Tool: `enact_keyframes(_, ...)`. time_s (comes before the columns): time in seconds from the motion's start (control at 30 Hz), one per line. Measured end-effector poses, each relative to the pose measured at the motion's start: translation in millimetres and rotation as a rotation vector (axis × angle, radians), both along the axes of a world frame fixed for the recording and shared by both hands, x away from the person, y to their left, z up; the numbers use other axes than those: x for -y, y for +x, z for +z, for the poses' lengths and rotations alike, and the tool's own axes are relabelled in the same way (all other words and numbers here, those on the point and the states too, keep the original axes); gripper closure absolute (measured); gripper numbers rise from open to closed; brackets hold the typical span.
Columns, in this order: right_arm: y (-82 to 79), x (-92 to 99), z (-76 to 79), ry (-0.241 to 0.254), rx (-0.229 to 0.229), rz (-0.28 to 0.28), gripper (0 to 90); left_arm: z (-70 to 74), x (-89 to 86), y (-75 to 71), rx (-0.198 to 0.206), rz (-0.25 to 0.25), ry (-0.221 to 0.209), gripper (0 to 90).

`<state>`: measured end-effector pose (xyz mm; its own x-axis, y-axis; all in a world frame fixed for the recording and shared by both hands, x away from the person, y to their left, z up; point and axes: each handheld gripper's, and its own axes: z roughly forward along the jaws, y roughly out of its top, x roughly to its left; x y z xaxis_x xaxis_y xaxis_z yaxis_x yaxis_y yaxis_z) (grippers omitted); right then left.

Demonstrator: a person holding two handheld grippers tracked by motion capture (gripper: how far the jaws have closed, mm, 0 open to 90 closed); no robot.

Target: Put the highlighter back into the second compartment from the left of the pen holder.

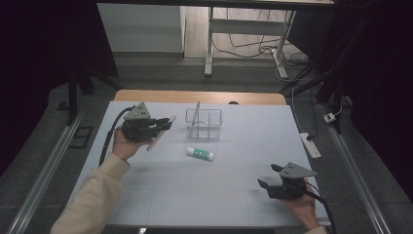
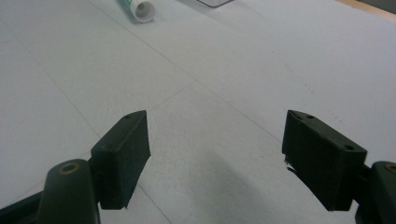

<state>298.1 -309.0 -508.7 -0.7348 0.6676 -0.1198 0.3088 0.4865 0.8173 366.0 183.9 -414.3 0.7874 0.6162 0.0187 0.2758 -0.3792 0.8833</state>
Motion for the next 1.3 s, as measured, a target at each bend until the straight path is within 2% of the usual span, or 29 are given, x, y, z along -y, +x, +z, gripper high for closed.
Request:
enact_keyframes(0.23, -0.1, 0.1, 0.0, 0.003, 0.001, 0.0, 23.2, 5.7, 8.0, 5.2, 0.011, -0.006, -0.031, 78.4)
enact_keyframes(0.37, -0.2, 0.2, 0.2, 0.001, 0.001, 0.0, 23.2, 8.7, 11.8, 9.2, 0.013, -0.008, -0.067, 78.4)
enact_keyframes(0.63, -0.2, 0.0, -0.2, -0.001, -0.002, -0.002, 23.2, 14.0, 22.0, 16.2, 0.019, -0.018, -0.092, 78.4)
enact_keyframes(0.83, 0.0, 0.1, -0.2, -0.002, -0.001, -0.002, 23.2, 15.5, 28.0, 22.3, 0.017, -0.02, -0.131, 78.4)
enact_keyframes(1.03, -0.1, 0.3, -0.1, -0.002, -0.001, -0.003, 23.2, 17.8, 35.6, 28.0, 0.015, -0.014, -0.122, 78.4)
enact_keyframes(1.3, 0.2, 0.1, -0.5, -0.004, -0.002, -0.004, 23.2, 21.8, 43.2, 34.5, 0.017, -0.018, -0.139, 78.4)
